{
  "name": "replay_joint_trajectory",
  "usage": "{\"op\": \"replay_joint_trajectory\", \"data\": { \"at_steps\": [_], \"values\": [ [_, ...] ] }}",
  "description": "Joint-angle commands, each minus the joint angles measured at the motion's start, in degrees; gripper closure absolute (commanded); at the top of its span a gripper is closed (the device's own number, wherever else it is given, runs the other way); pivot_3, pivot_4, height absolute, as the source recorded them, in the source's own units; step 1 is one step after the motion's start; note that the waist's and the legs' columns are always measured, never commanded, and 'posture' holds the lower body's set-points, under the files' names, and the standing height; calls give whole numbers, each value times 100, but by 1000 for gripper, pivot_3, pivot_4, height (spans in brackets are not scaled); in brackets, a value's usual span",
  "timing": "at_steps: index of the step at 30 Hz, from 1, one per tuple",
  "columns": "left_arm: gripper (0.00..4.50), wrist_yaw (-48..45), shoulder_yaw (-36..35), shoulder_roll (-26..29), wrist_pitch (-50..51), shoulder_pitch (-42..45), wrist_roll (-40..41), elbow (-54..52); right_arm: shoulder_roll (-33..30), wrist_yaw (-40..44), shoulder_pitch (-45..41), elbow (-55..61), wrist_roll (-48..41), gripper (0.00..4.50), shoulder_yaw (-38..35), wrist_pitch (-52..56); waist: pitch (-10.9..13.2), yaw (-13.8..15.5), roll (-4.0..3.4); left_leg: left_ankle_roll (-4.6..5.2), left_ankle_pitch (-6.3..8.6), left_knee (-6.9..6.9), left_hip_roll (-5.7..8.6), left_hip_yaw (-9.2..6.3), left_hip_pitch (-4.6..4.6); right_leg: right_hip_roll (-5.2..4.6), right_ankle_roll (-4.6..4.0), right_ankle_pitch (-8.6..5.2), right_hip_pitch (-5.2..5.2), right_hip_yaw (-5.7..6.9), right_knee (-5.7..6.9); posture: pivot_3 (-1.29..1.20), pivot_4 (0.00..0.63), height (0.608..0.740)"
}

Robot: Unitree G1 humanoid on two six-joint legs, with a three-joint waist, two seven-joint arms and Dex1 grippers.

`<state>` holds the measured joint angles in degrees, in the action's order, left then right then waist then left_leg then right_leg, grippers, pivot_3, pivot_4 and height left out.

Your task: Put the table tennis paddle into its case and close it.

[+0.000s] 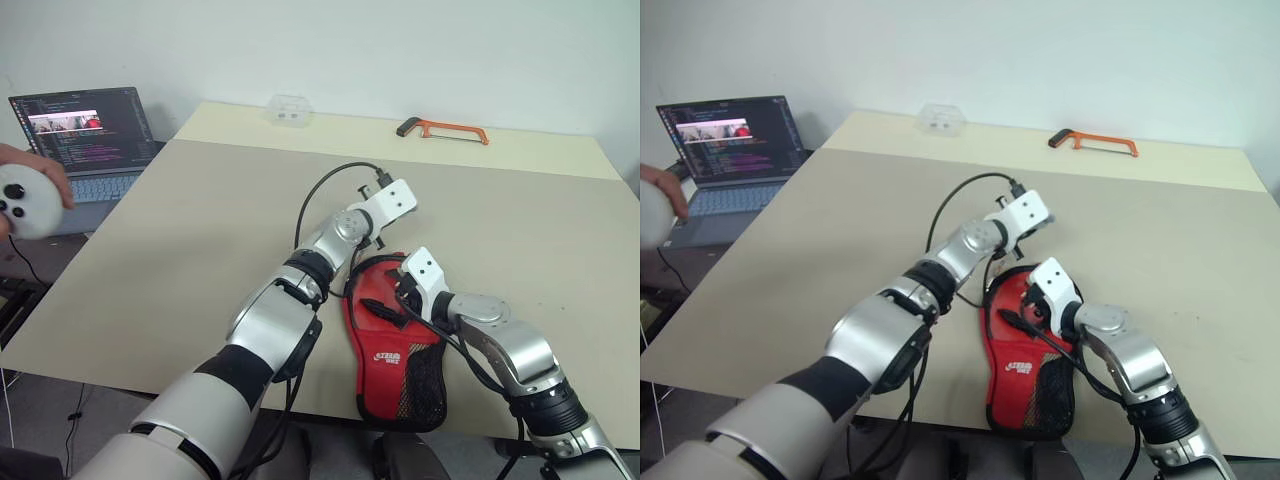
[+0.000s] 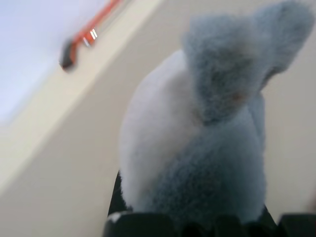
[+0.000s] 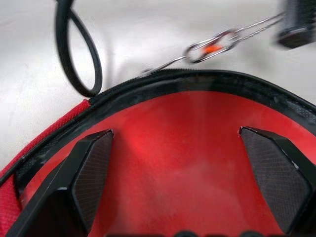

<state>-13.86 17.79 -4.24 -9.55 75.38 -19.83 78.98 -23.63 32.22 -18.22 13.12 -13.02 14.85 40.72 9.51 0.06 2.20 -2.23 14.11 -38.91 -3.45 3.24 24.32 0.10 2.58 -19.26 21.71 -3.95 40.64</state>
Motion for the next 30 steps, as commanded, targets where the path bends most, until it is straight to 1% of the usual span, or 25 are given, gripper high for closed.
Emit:
{"op": "replay_joint_trajectory", "data": {
  "at_steps": [1, 8, 11, 15, 17, 21, 24, 27, 30],
  "values": [
    [3836, 442, 232, -373, -566, 444, -388, -133, -60, -13, 316, -51, 77, 0, 222, 401, 0, 8, 0, 0, 0, 0, 1, -1, 2, 0, 0, 0, 0, 1, -3, 0, 150, 740],
    [3836, 755, 516, -928, -1093, 464, -846, -87, -27, -26, 387, 189, 146, 0, 322, 560, 0, -4, -2, 0, 0, 5, 2, 2, 4, 0, 0, 0, 1, 0, -11, 0, 150, 740],
    [3836, 563, 256, -1183, -1095, 381, -613, -88, 14, -53, 331, 177, 185, 0, 319, 580, 0, -2, -2, 0, 0, 5, 2, 4, 5, -1, 0, 0, 0, -1, -15, 0, 150, 740],
    [3836, 206, 353, -1333, -1317, 203, -651, -106, 70, -93, 302, 149, 193, 0, 314, 579, 0, -4, -2, 0, 0, 5, 2, 5, 4, 0, 0, 0, 0, 1, -15, 0, 150, 740],
    [3836, -47, 398, -1353, -1382, 78, -669, -105, 79, -92, 320, 135, 208, 0, 348, 558, 0, -5, -2, 0, 0, 5, 2, 7, 4, 0, 0, 0, 0, 0, -16, 0, 150, 740],
    [3836, -998, 418, -1278, -1230, -202, -607, -100, 108, -53, 318, 76, 257, 0, 407, 500, -2, -22, -5, 0, 0, 6, 1, 8, 4, 2, 0, 0, 0, 0, -15, 0, 150, 740],
    [3836, -1647, 557, -1055, -1188, -435, -705, -123, 145, -3, 253, -42, 296, 0, 432, 436, -4, -39, -9, 0, 0, 6, 0, 9, 3, 4, 0, 0, 0, -1, -15, 0, 150, 740],
    [3836, -2231, 662, -806, -1241, -649, -771, -178, 151, 75, 166, -208, 359, 0, 473, 326, -50, -61, -31, 1, 1, 8, -3, 8, -5, 10, -1, -1, -7, -5, -21, 0, 150, 740],
    [2791, -2278, 570, -687, -955, -696, -713, -222, 169, 155, 75, -357, 381, 0, 501, 233, -113, -83, -39, 1, 4, 25, -6, 6, -56, 14, -2, -2, -61, -3, -51, 0, 150, 740]
  ]
}}
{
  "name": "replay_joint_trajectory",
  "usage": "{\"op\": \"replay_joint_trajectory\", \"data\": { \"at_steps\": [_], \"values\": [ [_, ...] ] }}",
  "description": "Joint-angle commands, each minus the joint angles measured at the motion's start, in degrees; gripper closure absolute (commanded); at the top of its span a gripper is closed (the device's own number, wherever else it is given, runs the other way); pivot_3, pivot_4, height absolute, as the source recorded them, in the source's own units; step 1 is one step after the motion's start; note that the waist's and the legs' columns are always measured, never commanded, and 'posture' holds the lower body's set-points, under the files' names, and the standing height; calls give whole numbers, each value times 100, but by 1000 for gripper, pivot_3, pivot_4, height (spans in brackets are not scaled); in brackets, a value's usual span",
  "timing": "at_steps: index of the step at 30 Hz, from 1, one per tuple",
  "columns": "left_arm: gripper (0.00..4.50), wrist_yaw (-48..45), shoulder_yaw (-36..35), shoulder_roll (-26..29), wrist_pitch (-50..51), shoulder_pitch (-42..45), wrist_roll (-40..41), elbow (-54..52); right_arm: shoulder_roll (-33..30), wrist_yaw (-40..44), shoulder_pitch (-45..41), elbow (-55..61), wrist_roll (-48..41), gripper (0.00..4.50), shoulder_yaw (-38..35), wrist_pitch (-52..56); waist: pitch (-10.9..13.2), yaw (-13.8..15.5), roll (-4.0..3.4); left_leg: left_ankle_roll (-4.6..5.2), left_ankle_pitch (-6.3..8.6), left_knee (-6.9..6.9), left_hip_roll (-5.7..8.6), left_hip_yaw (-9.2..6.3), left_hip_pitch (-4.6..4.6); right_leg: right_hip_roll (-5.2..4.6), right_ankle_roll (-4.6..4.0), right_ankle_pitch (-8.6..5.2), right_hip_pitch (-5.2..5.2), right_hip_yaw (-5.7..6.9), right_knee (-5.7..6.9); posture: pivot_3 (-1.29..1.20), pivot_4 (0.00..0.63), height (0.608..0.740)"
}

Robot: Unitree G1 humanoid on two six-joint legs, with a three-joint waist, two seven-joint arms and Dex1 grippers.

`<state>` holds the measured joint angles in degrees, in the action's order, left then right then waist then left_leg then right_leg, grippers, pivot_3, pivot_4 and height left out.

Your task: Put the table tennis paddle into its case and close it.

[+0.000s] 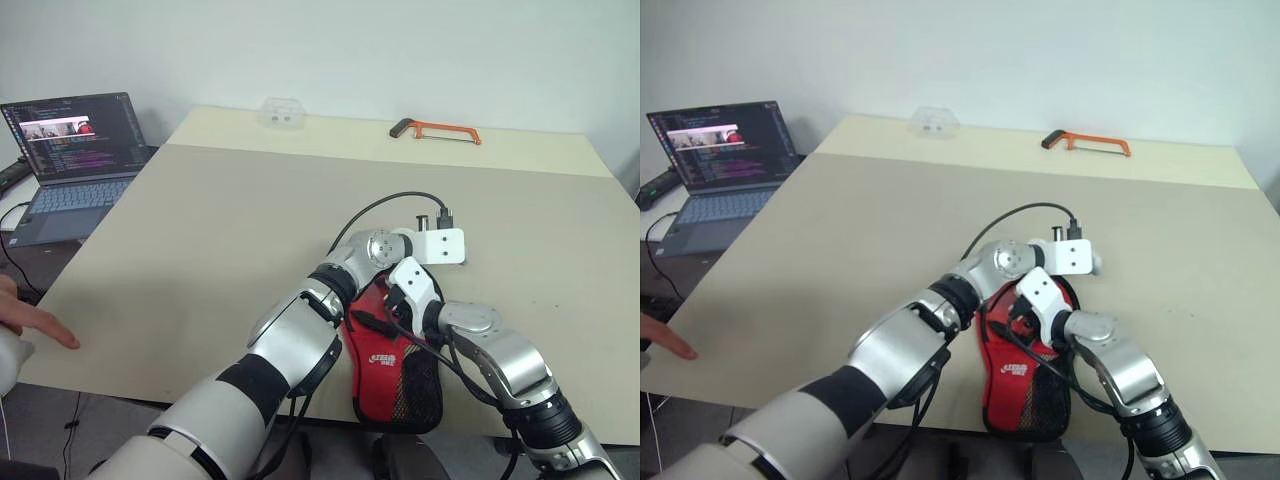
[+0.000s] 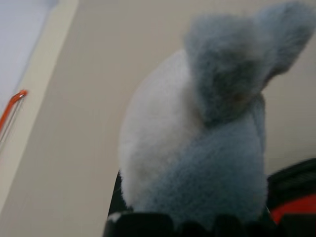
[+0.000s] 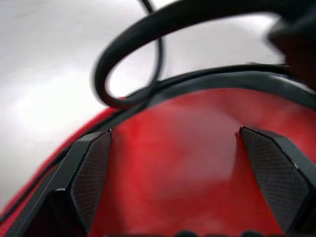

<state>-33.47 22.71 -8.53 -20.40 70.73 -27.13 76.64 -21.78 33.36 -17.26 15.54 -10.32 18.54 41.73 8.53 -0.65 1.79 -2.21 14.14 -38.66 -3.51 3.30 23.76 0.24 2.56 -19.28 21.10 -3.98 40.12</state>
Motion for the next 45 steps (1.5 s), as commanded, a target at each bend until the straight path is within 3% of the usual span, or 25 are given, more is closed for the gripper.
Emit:
{"op": "replay_joint_trajectory", "data": {
  "at_steps": [1, 7, 8, 17, 24, 30, 37, 45],
  "values": [
    [2398, -264, 55, -225, 236, -218, 17, 5, -5, 62, -55, -649, 116, 0, 141, 104, -25, -33, 5, 0, 0, 0, -1, 0, 0, 1, 0, 0, -1, -1, -1, 0, 150, 740],
    [115, -227, -185, -26, 361, -21, 200, -89, -16, 184, -193, -908, 134, 0, 140, -55, -33, -99, 9, 1, 0, 0, -2, -6, 2, 4, -1, 3, -1, -1, 0, 0, 150, 740],
    [25, -241, -240, 43, 315, 26, 247, -118, -28, 203, -205, -937, 133, 0, 138, -74, -33, -99, 10, 1, 0, 0, -3, -6, 4, 5, -1, 3, 2, -1, -1, 0, 150, 740],
    [25, -1642, -648, 787, 126, 289, 847, -625, -222, 403, -254, -1101, 118, 0, 78, -209, -13, -123, 9, -2, -1, 34, -8, -4, 14, 10, -3, 3, 33, -15, -11, 0, 150, 740],
    [25, -1567, -564, 1407, -300, 18, 819, -1323, -487, 740, -335, -1241, 238, 0, 336, -446, -3, -91, -2, -6, -3, 65, -9, -5, 30, 6, -8, 0, 44, -14, -48, 0, 150, 740],
    [25, -1987, -793, 1729, -114, -456, 1311, -2027, -566, 817, -321, -1312, 224, 0, 312, -555, -2, -95, -4, -6, -3, 66, -11, -6, 36, 3, -8, 0, 53, -13, -47, 0, 150, 740],
    [25, -663, -520, 1871, -137, -500, 912, -1867, -740, 1020, -229, -1212, 210, 0, 367, -635, -1, -85, -3, -5, -2, 62, -9, -7, 37, 1, -8, 0, 51, -14, -45, 0, 150, 740],
    [25, 839, 164, 1558, 359, -348, 304, -1227, -850, 1027, -130, -1141, 189, 0, 324, -657, -2, -75, -3, -4, -2, 62, -8, -6, 36, 0, -8, 0, 51, -15, -46, 0, 150, 740]
  ]
}}
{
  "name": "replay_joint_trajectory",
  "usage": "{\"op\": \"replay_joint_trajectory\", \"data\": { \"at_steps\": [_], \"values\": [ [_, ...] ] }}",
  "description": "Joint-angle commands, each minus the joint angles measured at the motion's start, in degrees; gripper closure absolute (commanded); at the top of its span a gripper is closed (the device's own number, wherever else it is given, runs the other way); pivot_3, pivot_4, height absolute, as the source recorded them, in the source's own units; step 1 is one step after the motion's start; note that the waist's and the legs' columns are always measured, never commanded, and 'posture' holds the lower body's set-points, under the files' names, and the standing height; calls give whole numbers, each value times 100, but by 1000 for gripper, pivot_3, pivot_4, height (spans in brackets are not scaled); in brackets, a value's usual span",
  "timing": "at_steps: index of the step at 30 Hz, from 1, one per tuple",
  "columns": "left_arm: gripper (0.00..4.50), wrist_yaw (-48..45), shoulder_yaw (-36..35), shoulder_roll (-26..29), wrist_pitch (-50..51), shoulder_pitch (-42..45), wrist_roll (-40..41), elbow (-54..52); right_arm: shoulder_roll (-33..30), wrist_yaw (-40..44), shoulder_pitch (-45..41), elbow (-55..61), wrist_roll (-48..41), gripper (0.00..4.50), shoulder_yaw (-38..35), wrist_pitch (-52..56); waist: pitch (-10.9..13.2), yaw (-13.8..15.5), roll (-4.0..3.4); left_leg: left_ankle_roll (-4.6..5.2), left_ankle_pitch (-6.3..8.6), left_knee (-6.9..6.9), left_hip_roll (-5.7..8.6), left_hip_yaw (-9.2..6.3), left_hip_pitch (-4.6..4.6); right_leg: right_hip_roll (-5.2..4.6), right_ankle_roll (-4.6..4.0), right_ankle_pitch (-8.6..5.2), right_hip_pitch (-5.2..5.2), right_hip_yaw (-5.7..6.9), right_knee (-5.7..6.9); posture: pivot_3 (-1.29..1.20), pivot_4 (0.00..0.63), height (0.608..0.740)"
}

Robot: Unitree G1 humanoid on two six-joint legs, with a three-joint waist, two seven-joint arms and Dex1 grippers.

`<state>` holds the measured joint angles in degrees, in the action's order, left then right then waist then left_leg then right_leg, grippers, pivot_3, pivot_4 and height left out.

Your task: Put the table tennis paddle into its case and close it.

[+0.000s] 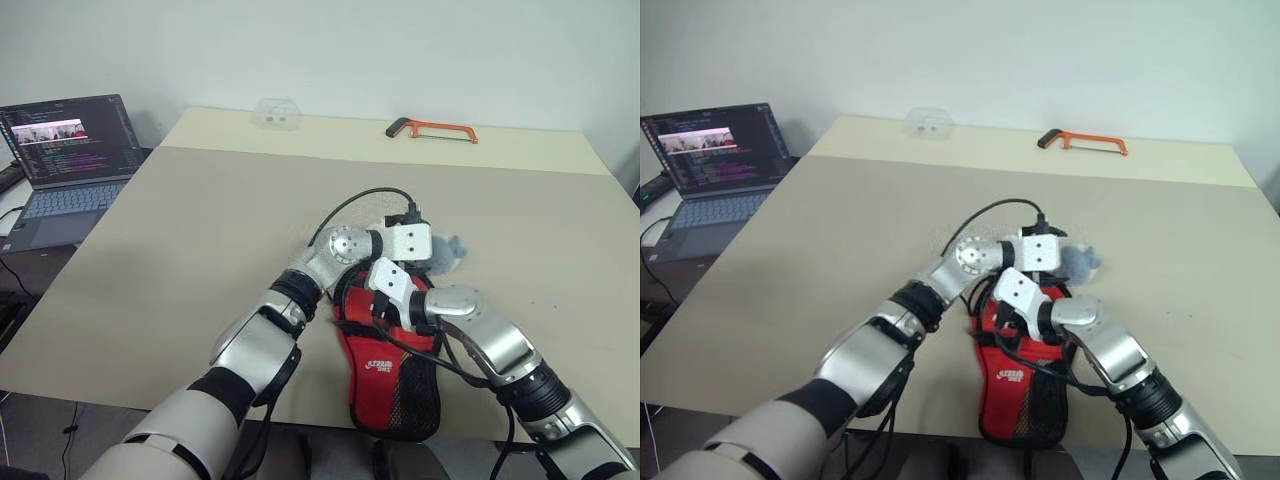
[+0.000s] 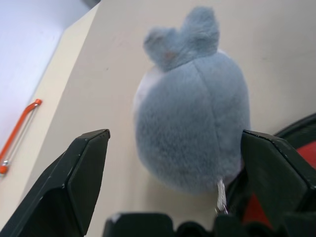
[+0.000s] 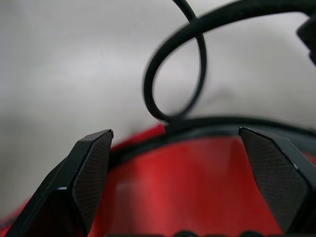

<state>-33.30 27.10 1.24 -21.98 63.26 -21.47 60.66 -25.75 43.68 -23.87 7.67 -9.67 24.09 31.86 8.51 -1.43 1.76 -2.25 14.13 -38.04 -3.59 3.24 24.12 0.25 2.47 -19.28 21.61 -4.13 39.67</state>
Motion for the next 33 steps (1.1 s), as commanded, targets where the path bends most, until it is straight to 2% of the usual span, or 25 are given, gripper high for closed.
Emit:
{"op": "replay_joint_trajectory", "data": {
  "at_steps": [1, 5, 9, 11, 16, 22, 27, 33],
  "values": [
    [25, 1063, -215, 518, 616, 438, -317, 491, -448, -7, 547, -326, 130, 0, -229, 344, 0, 4, 0, 0, 0, 0, 1, 0, 0, -1, 0, 0, -1, 0, 1, 0, 150, 740],
    [25, 1760, -283, 232, 740, 551, -288, 860, -458, -2, 659, -168, 124, 0, -261, 398, -13, -33, -6, 3, 2, 6, 3, -2, -50, 2, 1, -1, -44, -6, 2, 0, 150, 740],
    [25, 1731, -620, 39, 686, 582, -55, 972, -492, 40, 769, -59, 148, 0, -262, 441, -13, 98, 2, 0, 0, -3, 3, 4, -46, -2, 2, -1, -56, 17, 2, 0, 150, 740],
    [25, 1584, -721, 17, 600, 571, 38, 959, -498, 43, 790, -25, 142, 0, -266, 470, -13, 112, 0, 0, 0, -6, 4, 6, -40, -4, 1, -1, -48, 11, 2, 0, 150, 740],
    [25, 391, -1250, 39, 234, 388, 809, 550, -519, 80, 806, -37, 160, 0, -234, 463, -15, 106, -4, -7, -4, 1, 0, 9, -41, 6, 0, -1, -40, 6, 4, 0, 150, 740],
    [25, -9, -1435, 391, 337, 198, 1033, 79, -477, 134, 713, -145, 179, 0, -177, 418, -15, 99, -4, -4, -2, -1, 0, 11, -42, 5, 0, -1, -42, 4, 4, 0, 150, 740],
    [25, -1064, -1866, 629, 710, -279, 1939, -1228, -491, 305, 692, -91, 61, 0, -217, 402, -15, 97, -4, -5, -3, -1, -3, 10, -42, 5, 0, -1, -42, 5, 5, 0, 150, 740],
    [25, -2344, -2185, 1441, 2750, -1394, 3281, -4067, -953, 929, 692, 551, -524, 0, -682, 671, -14, 81, -8, -9, -5, -1, -8, -1, -42, 5, -1, -1, -41, 3, 7, 0, 150, 740]
  ]
}}
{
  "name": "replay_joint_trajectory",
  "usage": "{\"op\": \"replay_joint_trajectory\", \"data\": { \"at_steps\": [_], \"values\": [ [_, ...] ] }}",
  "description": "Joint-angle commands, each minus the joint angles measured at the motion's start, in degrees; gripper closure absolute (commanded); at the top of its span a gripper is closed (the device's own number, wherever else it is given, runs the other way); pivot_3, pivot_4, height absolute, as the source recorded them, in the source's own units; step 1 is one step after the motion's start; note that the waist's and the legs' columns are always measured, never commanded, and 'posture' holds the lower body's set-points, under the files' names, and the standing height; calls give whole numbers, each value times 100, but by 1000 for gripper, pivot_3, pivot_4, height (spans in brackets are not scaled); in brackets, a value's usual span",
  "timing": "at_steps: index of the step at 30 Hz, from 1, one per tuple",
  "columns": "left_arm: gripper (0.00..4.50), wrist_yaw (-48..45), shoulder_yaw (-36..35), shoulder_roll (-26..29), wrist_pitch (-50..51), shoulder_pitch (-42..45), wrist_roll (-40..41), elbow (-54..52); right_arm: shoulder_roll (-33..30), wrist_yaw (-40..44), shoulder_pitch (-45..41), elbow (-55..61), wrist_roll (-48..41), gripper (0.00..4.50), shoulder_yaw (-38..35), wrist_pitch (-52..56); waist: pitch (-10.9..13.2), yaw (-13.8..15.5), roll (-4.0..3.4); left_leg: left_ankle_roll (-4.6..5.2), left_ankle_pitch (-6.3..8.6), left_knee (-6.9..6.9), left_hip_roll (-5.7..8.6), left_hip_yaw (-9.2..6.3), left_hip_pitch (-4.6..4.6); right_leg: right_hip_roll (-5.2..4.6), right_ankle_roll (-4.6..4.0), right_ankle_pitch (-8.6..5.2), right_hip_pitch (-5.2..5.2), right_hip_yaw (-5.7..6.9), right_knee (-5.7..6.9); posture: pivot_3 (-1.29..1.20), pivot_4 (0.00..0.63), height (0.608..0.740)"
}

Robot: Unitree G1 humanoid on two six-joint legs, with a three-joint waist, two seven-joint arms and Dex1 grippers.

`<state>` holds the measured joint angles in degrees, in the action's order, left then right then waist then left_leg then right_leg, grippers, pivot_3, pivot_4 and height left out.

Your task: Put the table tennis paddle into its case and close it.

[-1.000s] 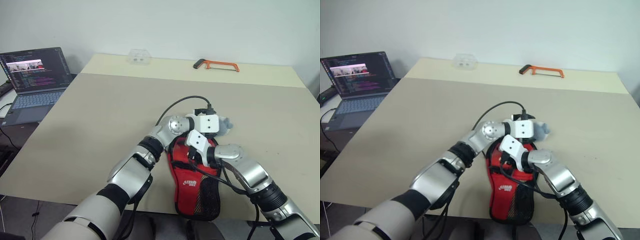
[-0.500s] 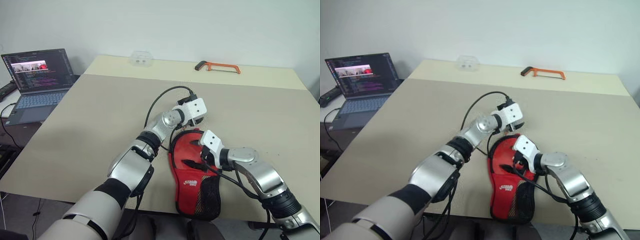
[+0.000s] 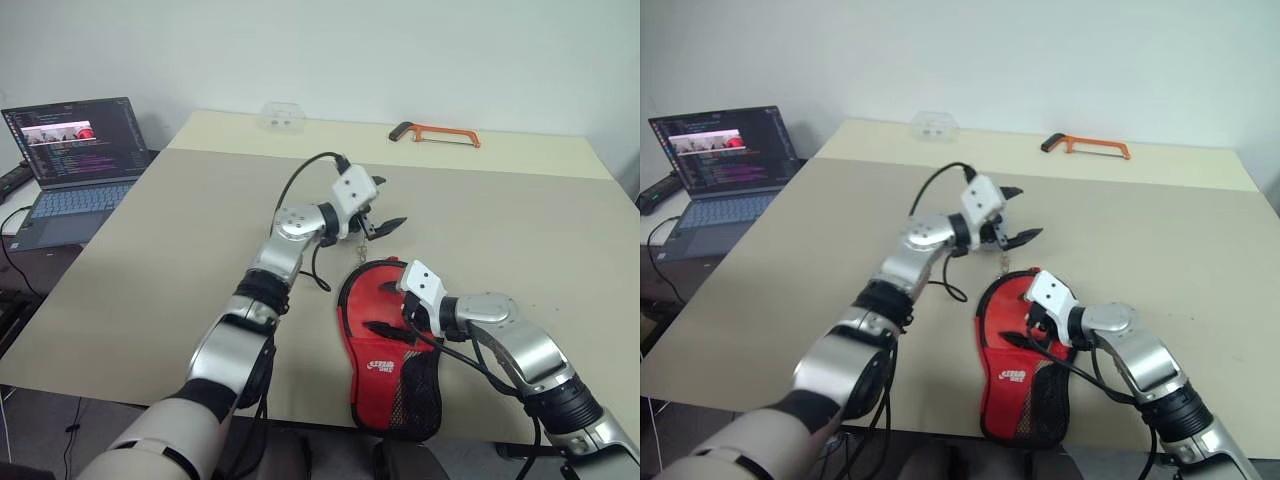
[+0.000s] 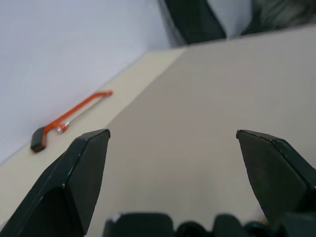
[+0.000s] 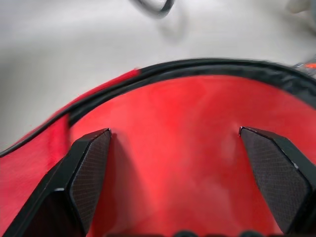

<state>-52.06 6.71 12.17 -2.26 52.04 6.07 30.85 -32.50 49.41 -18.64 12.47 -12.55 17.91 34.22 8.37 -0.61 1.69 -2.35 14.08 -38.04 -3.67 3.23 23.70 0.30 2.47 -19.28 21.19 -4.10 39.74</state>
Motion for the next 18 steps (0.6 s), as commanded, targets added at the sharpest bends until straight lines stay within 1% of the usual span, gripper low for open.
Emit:
{"op": "replay_joint_trajectory", "data": {
  "at_steps": [1, 3, 6, 8, 10, 12, 15, 17, 18],
  "values": [
    [25, -621, -168, 534, 1139, -468, 706, -1470, -405, 486, 144, 220, -396, 0, -203, 526, 0, -14, -2, 2, 1, 0, 0, -2, -1, 0, 0, 0, -1, 1, 0, 0, 150, 740],
    [25, -815, -228, 839, 1794, -810, 1083, -2100, -648, 712, 73, 471, -736, 0, -497, 721, 2, -40, -2, 4, 2, -1, 1, -2, -3, -4, 0, 0, -3, -1, 3, 0, 150, 740],
    [25, -1001, -239, 1145, 2601, -1298, 1568, -2854, -1012, 1003, -89, 682, -1214, 0, -1017, 971, 15, -33, -3, 6, 3, -5, 1, -7, 0, -9, 0, 0, -3, 5, 5, 0, 150, 740],
    [25, -1058, -119, 1234, 2970, -1599, 1750, -3261, -1220, 1184, -262, 679, -1559, 0, -1407, 1121, 22, -36, -5, 7, 4, -5, 3, -7, 6, -15, 0, 0, 1, 4, 4, 0, 150, 740],
    [25, -923, 70, 1083, 3155, -1855, 1803, -3521, -1383, 1285, -553, 587, -1856, 0, -1770, 1267, 23, -35, -6, 7, 4, -5, 5, -11, 7, -15, 0, 0, 0, 6, 3, 0, 150, 740],
    [25, -673, 394, 813, 3046, -2076, 1571, -3523, -1319, 1143, -1071, 319, -2122, 0, -2100, 1485, 25, -39, -9, 8, 4, -6, 7, -11, 7, -16, 0, 0, -1, 5, 3, 0, 150, 740],
    [25, -240, 820, 496, 2728, -2220, 1034, -3212, -1107, 844, -1705, -113, -2183, 0, -2253, 1551, 26, -39, -6, 9, 4, -6, 9, -13, 7, -15, -1, 0, -1, 3, 2, 0, 150, 740],
    [25, 252, 1141, 246, 2412, -2283, 506, -2673, -693, 227, -2357, -708, -1886, 0, -2147, 1599, 25, -46, -8, 9, 4, -3, 7, -14, 8, -11, -1, 1, 3, 0, 1, 0, 150, 740],
    [25, 396, 1256, 163, 2281, -2314, 328, -2453, -505, -49, -2633, -983, -1715, 0, -2058, 1596, 24, -97, -13, 9, 4, -3, 6, -13, 5, -10, -2, 1, 2, -2, 1, 0, 150, 740]
  ]
}}
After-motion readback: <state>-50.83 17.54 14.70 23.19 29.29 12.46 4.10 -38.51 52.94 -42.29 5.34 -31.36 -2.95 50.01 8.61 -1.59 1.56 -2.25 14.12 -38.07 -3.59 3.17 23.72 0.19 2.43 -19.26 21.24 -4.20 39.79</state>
